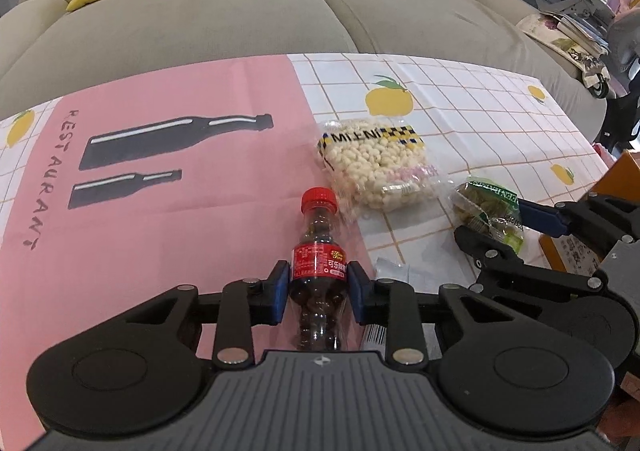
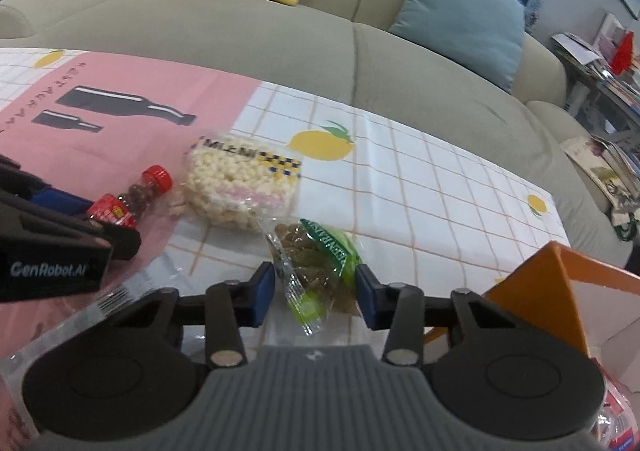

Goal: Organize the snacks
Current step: 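Carry the cola bottle and green bag into the orange box and open both tools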

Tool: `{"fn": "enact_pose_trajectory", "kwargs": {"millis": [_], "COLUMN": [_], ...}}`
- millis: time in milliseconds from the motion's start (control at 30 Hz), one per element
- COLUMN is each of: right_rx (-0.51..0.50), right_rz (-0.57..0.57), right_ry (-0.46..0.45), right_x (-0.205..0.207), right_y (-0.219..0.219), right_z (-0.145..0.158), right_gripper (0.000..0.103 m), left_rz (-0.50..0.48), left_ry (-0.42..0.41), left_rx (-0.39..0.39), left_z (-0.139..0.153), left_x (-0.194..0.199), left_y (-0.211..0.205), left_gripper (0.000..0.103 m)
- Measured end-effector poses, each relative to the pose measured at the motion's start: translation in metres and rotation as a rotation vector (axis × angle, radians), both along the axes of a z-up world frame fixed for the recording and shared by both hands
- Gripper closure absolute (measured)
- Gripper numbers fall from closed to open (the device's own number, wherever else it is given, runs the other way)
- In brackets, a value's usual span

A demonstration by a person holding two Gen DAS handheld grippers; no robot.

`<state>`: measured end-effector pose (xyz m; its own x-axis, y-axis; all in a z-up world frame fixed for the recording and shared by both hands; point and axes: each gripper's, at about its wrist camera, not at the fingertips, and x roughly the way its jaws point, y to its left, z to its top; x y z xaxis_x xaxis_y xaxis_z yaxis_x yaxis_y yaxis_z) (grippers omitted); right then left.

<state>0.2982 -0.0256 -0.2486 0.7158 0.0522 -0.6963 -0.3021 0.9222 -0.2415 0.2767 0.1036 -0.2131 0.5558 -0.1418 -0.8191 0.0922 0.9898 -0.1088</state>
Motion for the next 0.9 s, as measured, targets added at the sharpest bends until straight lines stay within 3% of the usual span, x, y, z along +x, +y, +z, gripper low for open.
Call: {"fn": "enact_pose_trajectory", "kwargs": {"millis": [267,433,700,900], "right_rx": [0.023,0.047,0.08,0.117], "right_rz": [0.052,0.037,0.053,0.043], "right_ry": [0.008,0.035,0.101,0.154], "right_x": [-0.034,-0.058,-0.105,-0.134], "right_y": [0.003,-0.001,-0.011,-0.022], "right_z": [0.002,0.005,0.012,0.027], "right_gripper": [0.064,0.065,0.069,0.071], "left_rz": [0.007,0.027,0.118,0.126], "left_ry": [-0.003,-0.008,0.035,0.015], "left_rx": [0.013,0.083,0.049,0.029], "left_z": [0.001,0.003,0.008,0.037], "left_x": [-0.039,-0.071,-0.12,-0.154], "left_y": [0.006,0.004,0.008,0.003], "left_gripper": [0.069,0.069,0.07,0.07]}}
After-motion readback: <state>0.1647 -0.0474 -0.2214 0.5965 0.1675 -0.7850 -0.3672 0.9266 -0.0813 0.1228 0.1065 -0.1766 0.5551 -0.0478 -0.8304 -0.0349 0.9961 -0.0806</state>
